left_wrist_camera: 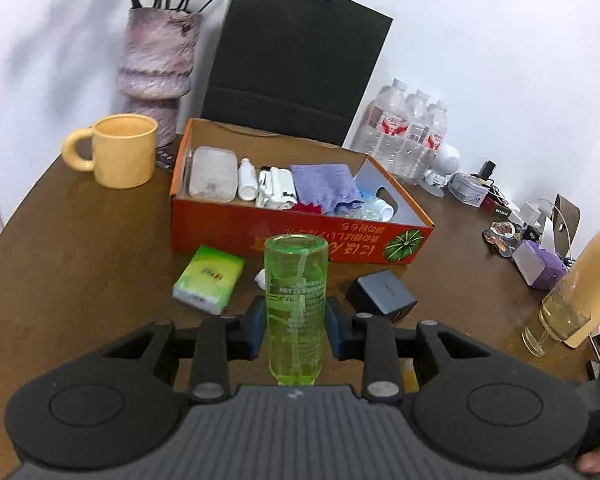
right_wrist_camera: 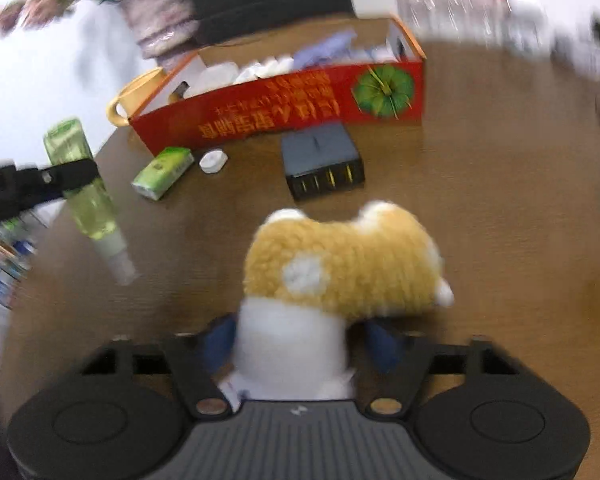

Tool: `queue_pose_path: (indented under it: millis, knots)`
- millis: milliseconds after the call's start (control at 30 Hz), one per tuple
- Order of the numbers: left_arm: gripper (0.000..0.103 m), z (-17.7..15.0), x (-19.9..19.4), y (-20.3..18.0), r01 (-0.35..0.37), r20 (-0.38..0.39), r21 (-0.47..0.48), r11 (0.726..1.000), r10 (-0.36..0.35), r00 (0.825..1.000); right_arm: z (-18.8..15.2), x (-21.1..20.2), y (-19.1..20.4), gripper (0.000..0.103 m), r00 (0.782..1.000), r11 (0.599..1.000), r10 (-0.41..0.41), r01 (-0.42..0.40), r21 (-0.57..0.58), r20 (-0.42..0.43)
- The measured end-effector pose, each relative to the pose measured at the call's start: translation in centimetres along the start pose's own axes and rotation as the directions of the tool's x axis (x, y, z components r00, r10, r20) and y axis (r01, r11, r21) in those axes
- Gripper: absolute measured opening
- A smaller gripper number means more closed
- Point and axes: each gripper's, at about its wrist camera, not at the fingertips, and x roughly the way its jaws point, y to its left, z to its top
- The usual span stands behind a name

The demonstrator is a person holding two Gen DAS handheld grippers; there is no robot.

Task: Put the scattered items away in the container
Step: 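Carry the spray bottle and hamster into the cardboard box and open both tools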

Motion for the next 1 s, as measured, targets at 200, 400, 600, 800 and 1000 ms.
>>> queue_pose_path:
  millis: [200,400,600,800,1000]
  knots:
    - [0.031,3.0,-0.1,0.6,0.012,0.034,0.006,1.000,-0.012,0.999,1.3,-2.1,2.3,0.042,0.991,0.992,0.036,-0.020,-0.125,0.132]
    - [0.031,11.5,3.6,0.3,0.046,0.070,0.007,0.999,-0.046,0.996,9.4,-4.4,2.4,0.042,0.945,0.982,0.017,0.045,-0.181,0.327]
    - [0.032,17.9,14.5,2.1,-0.051,-0.155,0.010,0.999,0.051,0.987,20.9,2.0,0.8,0.042,0.960,0.995,0.022,0.006,-0.097,0.278]
    - [0.032,18.4,22.8,3.9,-0.158,-0.363,0.066,0.985,0.171,0.916,27.9,10.5,-1.8,0.043,0.983,0.995,-0.087,0.092,-0.025,0.159]
    - [0.075,18.2,25.1,3.9,-0.128,-0.421,0.064,0.990,0.143,0.896,30.5,15.7,-4.6,0.052,0.998,0.996,-0.060,0.059,0.061,0.019]
